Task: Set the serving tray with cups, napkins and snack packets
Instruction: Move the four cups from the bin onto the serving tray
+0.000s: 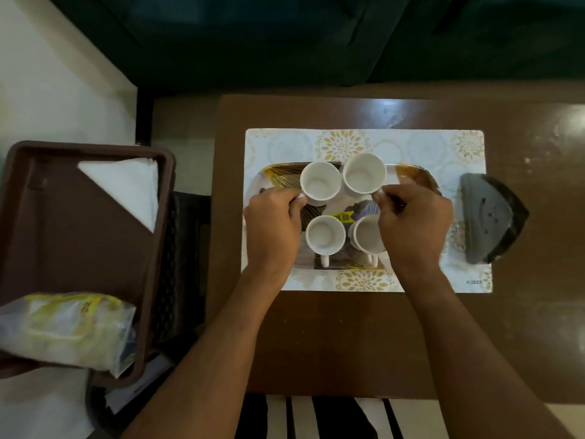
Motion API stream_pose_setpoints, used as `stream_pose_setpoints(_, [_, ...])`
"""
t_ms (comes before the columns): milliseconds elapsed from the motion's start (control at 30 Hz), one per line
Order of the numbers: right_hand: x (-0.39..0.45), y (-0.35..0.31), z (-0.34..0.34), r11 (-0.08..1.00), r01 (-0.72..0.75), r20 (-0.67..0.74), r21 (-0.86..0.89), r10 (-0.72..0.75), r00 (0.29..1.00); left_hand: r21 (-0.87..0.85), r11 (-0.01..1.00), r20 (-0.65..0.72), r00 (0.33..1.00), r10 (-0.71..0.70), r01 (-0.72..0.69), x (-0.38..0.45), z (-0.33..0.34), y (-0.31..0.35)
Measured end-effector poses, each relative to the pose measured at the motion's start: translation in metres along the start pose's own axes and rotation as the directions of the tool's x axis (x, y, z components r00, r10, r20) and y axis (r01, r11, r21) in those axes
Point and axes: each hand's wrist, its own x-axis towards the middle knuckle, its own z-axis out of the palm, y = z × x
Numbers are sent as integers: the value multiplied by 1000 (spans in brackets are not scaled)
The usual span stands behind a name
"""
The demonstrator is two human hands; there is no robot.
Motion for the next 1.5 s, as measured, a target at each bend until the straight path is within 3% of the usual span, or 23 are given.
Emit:
stream_pose_setpoints(367, [12,26,0,999,-27,182,31,21,983,44,999,11,1000,-24,24,9,11,2])
stream_pose_setpoints(500, [22,18,-10,994,-74,285,-76,93,954,158,986,45,996,-71,63,13,4,13])
stream_pose_setpoints(600, [28,6,-18,995,4,213,-104,19,977,218,975,-17,999,-49,51,16,4,30])
stream_pose_setpoints(667, [30,-4,-17,989,76,191,-130,-51,980,263,964,20,999,-38,31,18,12,41])
stream_pose_setpoints(867, [34,-21,-3,940,162,349,-301,-49,936,368,928,100,995,28,-63,19,28,49])
stream_pose_setpoints(1100, [38,-21,-7,943,246,433,-225,-129,892,339,926,235,968,86,-165,26,22,47])
stream_pose_setpoints(1233, [33,-21,-11,960,262,432,-101,-194,881,203,969,297,952,73,-138,22,17,47])
stream_pose_setpoints(1400, [22,-21,-9,993,74,280,-90,-46,959,192,980,53,997,-52,41,11,17,44])
stream_pose_setpoints(1500, [15,-22,-3,985,51,269,-163,-5,963,202,974,17,994,-111,105,3,25,46])
